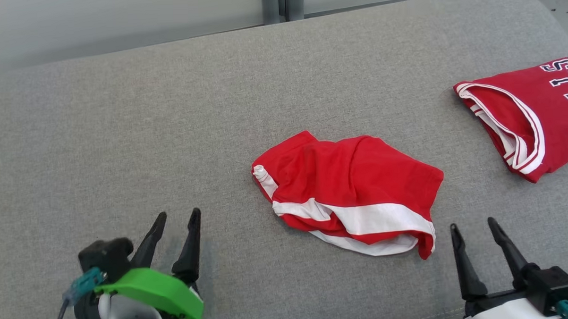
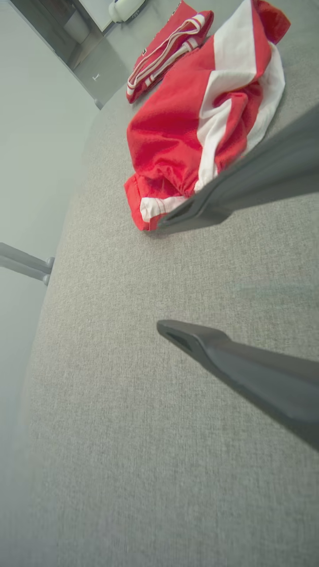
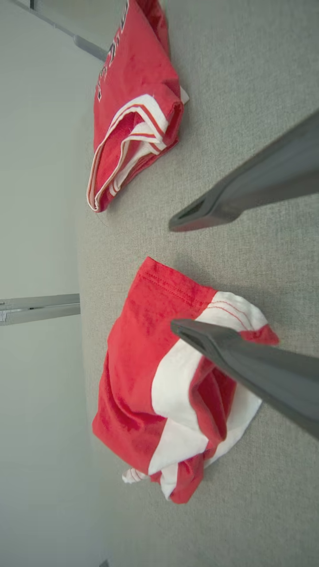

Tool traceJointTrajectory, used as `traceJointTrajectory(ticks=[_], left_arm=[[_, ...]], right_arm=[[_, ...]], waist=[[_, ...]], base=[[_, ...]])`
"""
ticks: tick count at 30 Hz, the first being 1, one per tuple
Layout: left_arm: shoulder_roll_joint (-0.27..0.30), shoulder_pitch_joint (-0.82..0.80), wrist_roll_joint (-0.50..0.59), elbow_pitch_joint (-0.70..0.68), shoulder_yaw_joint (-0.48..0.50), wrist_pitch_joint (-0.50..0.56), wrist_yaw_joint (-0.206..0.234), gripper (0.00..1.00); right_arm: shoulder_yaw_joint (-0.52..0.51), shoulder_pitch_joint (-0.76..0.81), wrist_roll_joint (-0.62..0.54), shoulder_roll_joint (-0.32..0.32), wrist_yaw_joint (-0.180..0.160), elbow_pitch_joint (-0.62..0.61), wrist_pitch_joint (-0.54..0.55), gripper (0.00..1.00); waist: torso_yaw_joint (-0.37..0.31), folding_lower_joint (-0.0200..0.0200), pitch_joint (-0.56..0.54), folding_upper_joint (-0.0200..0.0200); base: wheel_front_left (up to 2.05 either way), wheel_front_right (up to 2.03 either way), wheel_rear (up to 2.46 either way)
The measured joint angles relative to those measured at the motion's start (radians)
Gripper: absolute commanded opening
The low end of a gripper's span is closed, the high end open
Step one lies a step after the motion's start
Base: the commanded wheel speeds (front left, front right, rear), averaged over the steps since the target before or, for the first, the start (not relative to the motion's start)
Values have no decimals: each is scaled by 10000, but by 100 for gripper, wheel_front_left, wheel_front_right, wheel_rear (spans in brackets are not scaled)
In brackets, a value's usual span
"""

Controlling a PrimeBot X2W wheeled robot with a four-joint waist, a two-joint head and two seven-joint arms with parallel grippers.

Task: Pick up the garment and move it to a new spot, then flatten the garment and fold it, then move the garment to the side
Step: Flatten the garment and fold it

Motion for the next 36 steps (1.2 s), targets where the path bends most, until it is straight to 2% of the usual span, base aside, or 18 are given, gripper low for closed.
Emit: traceJointTrajectory(ticks=[4, 7, 13, 20, 30, 36], left_arm=[[416, 696, 111, 21, 359, -754, 4, 100], [571, 929, 508, 136, 408, -1030, -299, 100], [499, 1883, 882, 541, 1292, -1206, -602, 100], [0, 3091, 2065, 732, 2696, -1246, -1308, 100], [-1323, 3986, 3216, 1252, 4518, -1246, -2518, 100], [-2027, 4049, 3898, 1371, 5478, -1246, -3386, 100]], right_arm=[[-543, 192, -33, -8, 0, -360, 0, 100], [-855, 209, -184, -19, 0, -462, 0, 100], [-1425, 300, -313, -140, 0, -372, 0, 100], [-1787, 324, -314, -219, 0, 38, 0, 100], [-2065, 213, -311, -174, 0, 581, 0, 100], [-2102, 125, -313, -109, 0, 727, 0, 100]], waist=[[-28, 0, -299, 0], [52, 0, -497, 0], [373, 0, -995, 0], [1066, 0, -1474, 0], [2015, 0, -1935, 0], [2205, 0, -2016, 0]], base=[[0, 0, 0], [0, 0, 0], [0, 0, 0], [0, 0, 0], [0, 0, 0], [0, 0, 0]])
